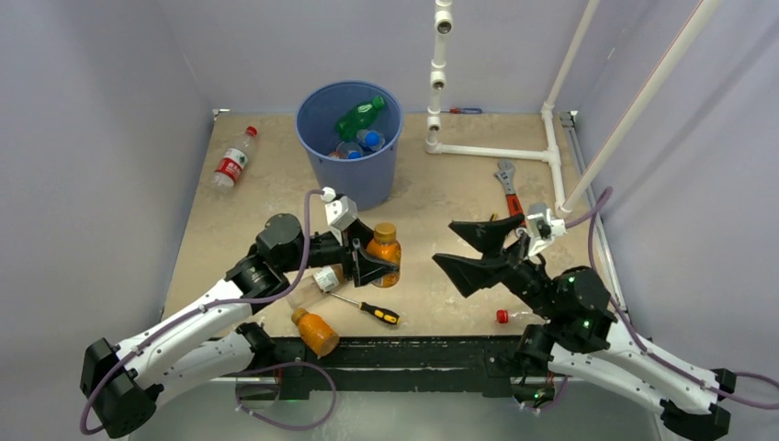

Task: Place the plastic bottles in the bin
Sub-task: Pick up the plastic bottle at the center of the board, then place the plastic bottle in the trash bin.

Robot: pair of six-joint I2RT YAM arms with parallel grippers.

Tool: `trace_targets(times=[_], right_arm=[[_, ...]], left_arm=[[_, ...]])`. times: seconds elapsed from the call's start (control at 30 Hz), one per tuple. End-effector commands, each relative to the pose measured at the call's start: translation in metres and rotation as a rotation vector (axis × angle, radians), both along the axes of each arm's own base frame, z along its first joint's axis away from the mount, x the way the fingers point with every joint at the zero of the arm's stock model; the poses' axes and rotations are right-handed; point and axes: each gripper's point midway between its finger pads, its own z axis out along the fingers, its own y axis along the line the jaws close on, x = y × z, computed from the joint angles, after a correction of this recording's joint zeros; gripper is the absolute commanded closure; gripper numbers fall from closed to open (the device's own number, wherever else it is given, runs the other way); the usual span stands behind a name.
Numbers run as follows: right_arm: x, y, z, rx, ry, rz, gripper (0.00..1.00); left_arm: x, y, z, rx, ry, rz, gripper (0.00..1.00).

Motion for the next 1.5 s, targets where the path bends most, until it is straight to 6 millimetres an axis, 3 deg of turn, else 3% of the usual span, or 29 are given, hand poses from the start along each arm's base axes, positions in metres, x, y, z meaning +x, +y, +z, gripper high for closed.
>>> trace_targets(times=[0.0,0.13,0.27,0.33,0.43,0.7,0.8,0.97,1.2,1.47], right_arm=[[0.014,-0.019,-0.047,-0.023,0.169,-0.108,0.01],[0.01,-0.029,-0.062,0.005,0.194,-0.112,0.01],[0.013,-0.03,-0.075,0.007,0.215,-0.127,0.01],[0.016,-0.028,-0.079,0.001,0.218,-0.136,0.01],[0.019,-0.022,-0.089,-0.031,0.235,-0.138,0.01],[0.027,-0.01,-0.109,-0.124,0.283,-0.15,0.01],[0.027,-0.01,-0.114,-0.132,0.291,-0.151,0.01],[0.026,-0.011,-0.119,-0.142,0.301,-0.152,0.01],[0.024,-0.017,-0.121,-0.142,0.308,-0.159,0.02],[0.022,-0.019,-0.123,-0.127,0.317,-0.152,0.02]], left_arm=[[0.031,0.013,0.04,-0.061,-0.125,0.199,1.0],[0.055,0.032,0.101,-0.118,-0.235,0.377,1.0],[0.088,0.064,0.163,-0.149,-0.372,0.633,1.0],[0.11,0.078,0.18,-0.124,-0.416,0.769,1.0],[0.142,0.097,0.198,-0.061,-0.466,0.96,1.0],[0.207,0.11,0.219,0.075,-0.454,1.226,1.0],[0.228,0.129,0.222,0.021,-0.367,1.284,1.0],[0.264,0.159,0.196,0.038,-0.249,1.351,1.0],[0.297,0.165,0.16,0.106,-0.185,1.381,1.0],[0.333,0.147,0.123,0.193,-0.15,1.35,1.0]])
